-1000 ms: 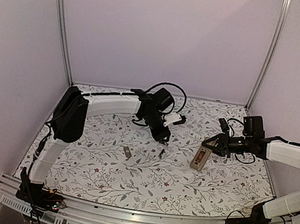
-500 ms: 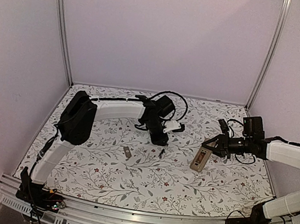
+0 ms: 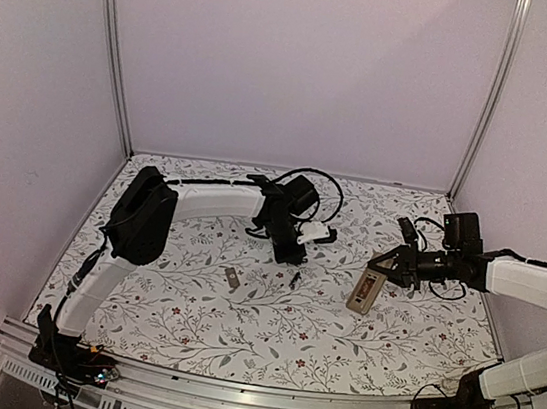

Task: Load the batteries into the remote control
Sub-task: Pick up the battery from the center of the board.

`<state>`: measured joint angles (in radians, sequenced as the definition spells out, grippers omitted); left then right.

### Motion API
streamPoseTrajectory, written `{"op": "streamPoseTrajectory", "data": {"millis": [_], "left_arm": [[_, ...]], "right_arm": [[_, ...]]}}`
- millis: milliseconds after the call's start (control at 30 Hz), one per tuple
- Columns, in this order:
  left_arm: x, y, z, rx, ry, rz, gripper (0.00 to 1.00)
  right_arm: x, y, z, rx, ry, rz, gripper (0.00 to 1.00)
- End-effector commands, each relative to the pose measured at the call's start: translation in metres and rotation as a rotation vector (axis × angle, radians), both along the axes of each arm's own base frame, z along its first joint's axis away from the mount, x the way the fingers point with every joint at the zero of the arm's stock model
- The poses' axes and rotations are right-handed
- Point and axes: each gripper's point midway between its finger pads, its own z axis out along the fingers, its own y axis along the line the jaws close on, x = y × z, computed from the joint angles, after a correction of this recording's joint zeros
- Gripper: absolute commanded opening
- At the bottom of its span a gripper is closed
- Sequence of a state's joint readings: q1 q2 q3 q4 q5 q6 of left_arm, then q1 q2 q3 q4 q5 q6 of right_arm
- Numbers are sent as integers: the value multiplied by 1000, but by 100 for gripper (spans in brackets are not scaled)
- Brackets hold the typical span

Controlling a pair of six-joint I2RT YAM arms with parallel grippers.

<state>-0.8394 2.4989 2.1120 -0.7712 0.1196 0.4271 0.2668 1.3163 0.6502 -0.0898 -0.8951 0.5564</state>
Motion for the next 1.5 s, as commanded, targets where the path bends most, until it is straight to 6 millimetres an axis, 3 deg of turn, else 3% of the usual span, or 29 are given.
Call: {"op": "streamPoseTrajectory", "data": {"millis": [0,200,333,500,633,833,933,1200,1300,1467], "left_arm": [[-8,4,-15,27,39,-22,11],[-11,6,-16,35,42,-25,6],[1,8,-13,47,-7,38,6],[-2,17,-17,108,-37,39,15],[-4,30,-29,196,-29,39,17],[-10,34,-31,199,21,50,8],[-9,30,-14,131,48,93,3],[-2,30,76,-154,24,275,0],[-20,34,104,-238,70,369,0],[-75,32,139,-389,241,453,0]], "right_arm": [[-3,-4,3,8,-15,2,0],[-3,-5,4,6,-15,-1,0],[-2,-5,4,4,-18,-4,0],[-1,-5,5,4,-20,-4,0],[0,-5,5,3,-19,-5,0],[2,-4,6,0,-18,-6,0],[4,-4,8,2,-20,-7,0],[12,-3,11,-9,-31,-33,0],[16,3,15,-5,-54,-36,0],[13,28,16,23,-65,2,0]]}}
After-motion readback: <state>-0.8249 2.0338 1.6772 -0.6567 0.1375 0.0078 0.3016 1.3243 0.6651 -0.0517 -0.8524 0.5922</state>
